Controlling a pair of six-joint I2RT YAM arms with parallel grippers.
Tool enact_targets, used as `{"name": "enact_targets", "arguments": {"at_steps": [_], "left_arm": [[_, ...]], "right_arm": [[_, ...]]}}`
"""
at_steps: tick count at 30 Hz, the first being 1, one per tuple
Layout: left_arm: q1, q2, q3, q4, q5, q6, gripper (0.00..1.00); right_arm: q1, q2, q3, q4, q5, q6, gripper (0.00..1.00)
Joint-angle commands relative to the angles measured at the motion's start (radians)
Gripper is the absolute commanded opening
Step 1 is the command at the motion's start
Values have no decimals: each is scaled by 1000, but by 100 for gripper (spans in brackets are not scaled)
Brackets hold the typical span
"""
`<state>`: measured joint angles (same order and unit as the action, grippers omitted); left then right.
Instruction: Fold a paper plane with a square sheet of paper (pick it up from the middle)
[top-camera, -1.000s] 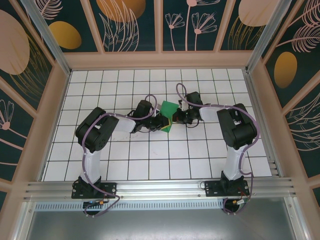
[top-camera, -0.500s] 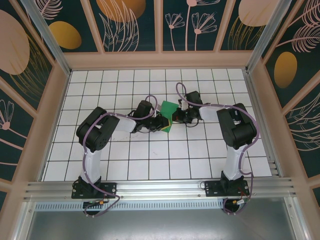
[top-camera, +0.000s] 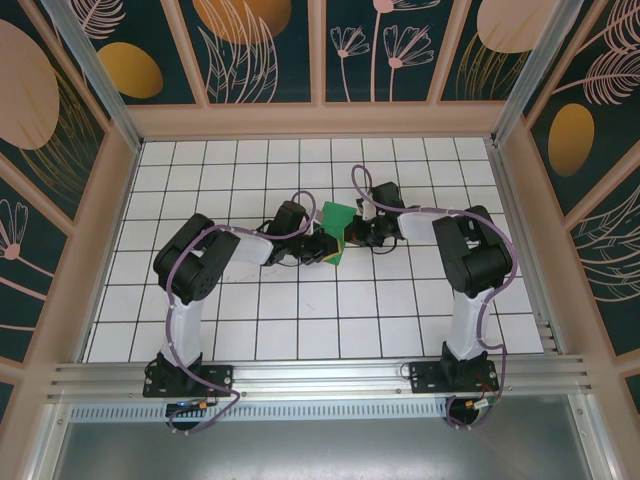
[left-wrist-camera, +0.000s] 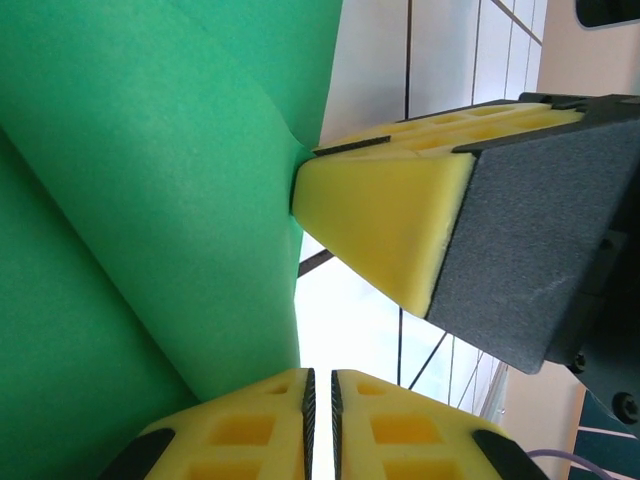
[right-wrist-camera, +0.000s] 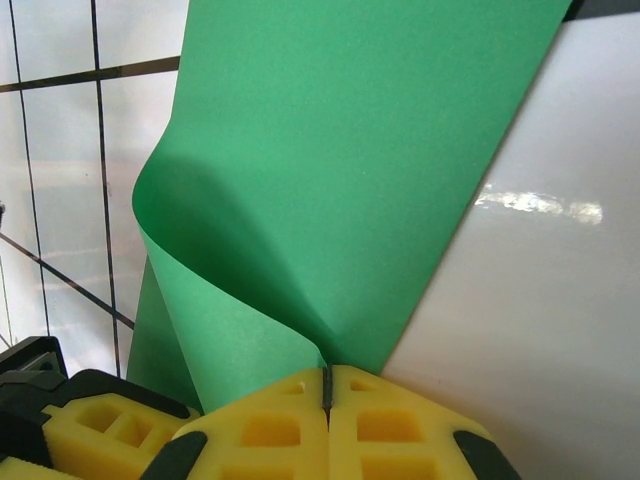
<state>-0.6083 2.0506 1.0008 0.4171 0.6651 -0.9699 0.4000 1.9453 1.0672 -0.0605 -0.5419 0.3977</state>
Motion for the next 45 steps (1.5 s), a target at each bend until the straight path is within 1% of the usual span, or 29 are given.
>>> {"name": "enact_targets", "arguments": {"at_steps": [1, 10, 23, 31, 36, 41, 45], "left_arm": [[-7, 25, 21, -29, -1, 22, 16], [-9, 27, 24, -52, -9, 28, 16], [-11, 34, 35, -113, -49, 30, 14], [-11, 31, 45, -184, -114, 11, 12], [-11, 29, 43, -213, -147, -13, 8], [-11, 25, 32, -216, -177, -48, 8], [-11, 22, 25, -209, -188, -69, 8]], "right_arm": [[-7, 22, 30, -17, 28, -19, 4], [-6, 23, 36, -19, 34, -17, 3], [-7, 24, 37, -23, 38, -14, 5], [-7, 8, 48, -27, 35, -10, 7], [-7, -7, 48, -29, 41, -1, 11], [-7, -76, 12, 0, 84, 16, 19], [-7, -96, -16, 17, 66, 23, 20]]}}
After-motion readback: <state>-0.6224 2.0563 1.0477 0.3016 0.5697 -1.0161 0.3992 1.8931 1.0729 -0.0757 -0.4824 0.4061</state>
